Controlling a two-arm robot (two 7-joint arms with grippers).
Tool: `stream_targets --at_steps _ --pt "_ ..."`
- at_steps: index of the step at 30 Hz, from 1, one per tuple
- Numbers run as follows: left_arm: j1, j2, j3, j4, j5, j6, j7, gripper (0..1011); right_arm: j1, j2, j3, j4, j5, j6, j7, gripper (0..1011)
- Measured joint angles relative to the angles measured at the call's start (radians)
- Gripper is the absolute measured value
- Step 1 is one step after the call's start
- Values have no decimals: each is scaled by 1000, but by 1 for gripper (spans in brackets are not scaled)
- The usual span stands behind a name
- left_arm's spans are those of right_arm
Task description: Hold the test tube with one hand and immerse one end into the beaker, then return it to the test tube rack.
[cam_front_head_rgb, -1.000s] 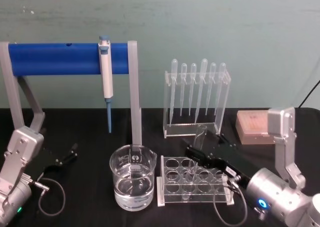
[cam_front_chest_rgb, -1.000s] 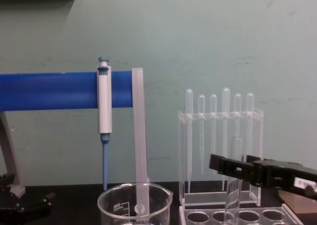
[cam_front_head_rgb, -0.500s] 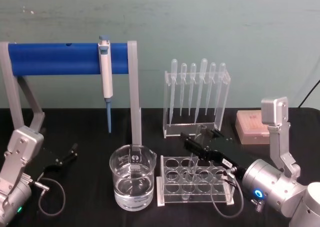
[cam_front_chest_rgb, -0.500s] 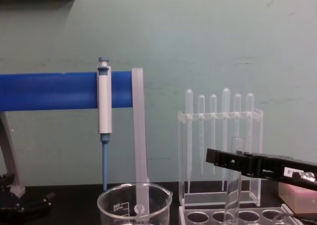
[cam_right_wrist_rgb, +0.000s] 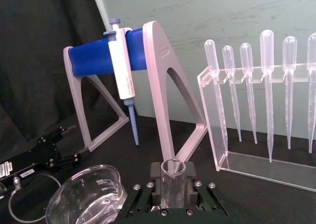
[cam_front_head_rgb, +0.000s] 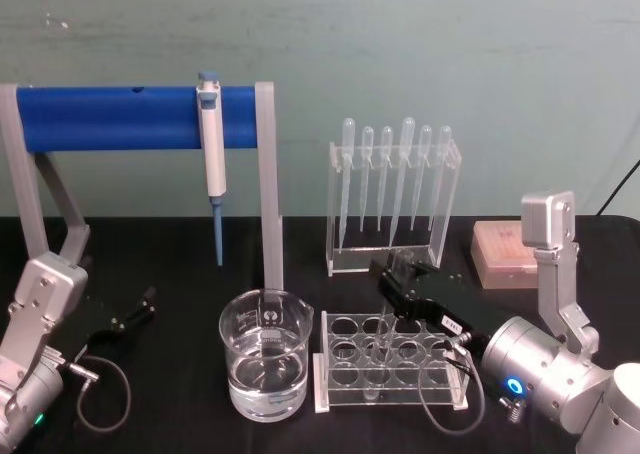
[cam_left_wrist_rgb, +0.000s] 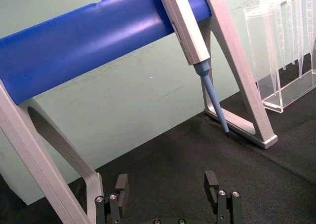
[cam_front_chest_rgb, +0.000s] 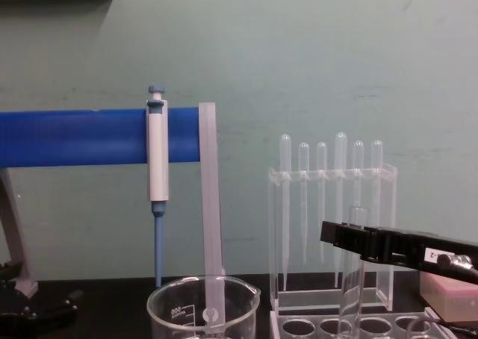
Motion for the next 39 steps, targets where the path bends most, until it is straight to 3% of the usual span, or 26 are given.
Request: stream_targets --at_steps 3,15,27,39 --pt "0 0 0 0 0 0 0 1000 0 -1 1 -3 -3 0 0 228" --pt "0 0 0 0 0 0 0 1000 -5 2 3 -19 -16 -7 1 224" --pt "0 0 0 0 0 0 0 1000 -16 39 -7 -124 -112 -30 2 224" --pt "0 0 0 0 0 0 0 1000 7 64 1 -206 -144 6 26 224"
